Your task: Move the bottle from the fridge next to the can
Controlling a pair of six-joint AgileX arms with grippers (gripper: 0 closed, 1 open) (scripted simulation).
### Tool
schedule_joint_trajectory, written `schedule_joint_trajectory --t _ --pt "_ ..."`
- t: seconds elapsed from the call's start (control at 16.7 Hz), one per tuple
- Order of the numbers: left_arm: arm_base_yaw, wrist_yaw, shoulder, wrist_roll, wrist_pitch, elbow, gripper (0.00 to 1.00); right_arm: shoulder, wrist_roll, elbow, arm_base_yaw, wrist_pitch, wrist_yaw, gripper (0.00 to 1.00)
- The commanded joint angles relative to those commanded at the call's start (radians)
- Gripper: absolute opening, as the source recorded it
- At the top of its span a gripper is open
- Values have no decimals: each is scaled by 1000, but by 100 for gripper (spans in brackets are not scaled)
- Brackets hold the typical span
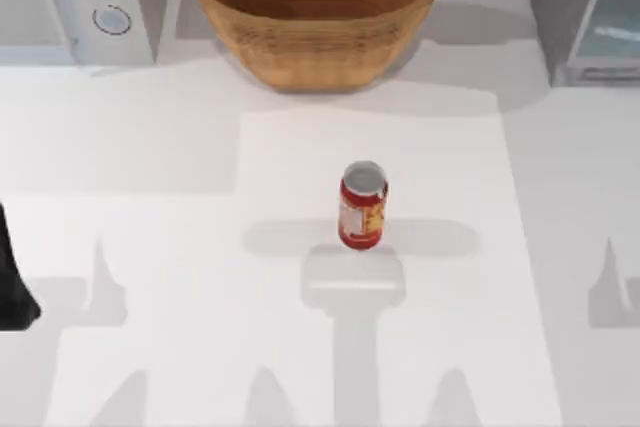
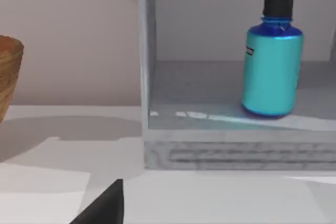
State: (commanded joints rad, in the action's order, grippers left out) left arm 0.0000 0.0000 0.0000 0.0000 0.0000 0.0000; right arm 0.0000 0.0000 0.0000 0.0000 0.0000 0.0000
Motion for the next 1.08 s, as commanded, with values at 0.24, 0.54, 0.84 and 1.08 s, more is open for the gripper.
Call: schedule_joint_trajectory --t 0.24,0.54,0.84,1.08 --pt "0 0 0 0 0 0 100 31 1 20 -5 25 -5 100" --pt "0 0 0 0 0 0 100 294 5 168 -40 211 -38 100" --pt "0 0 0 0 0 0 100 808 7 400 -100 502 -85 100" --pt "0 0 0 0 0 0 100 1303 8 598 -150 751 -127 100"
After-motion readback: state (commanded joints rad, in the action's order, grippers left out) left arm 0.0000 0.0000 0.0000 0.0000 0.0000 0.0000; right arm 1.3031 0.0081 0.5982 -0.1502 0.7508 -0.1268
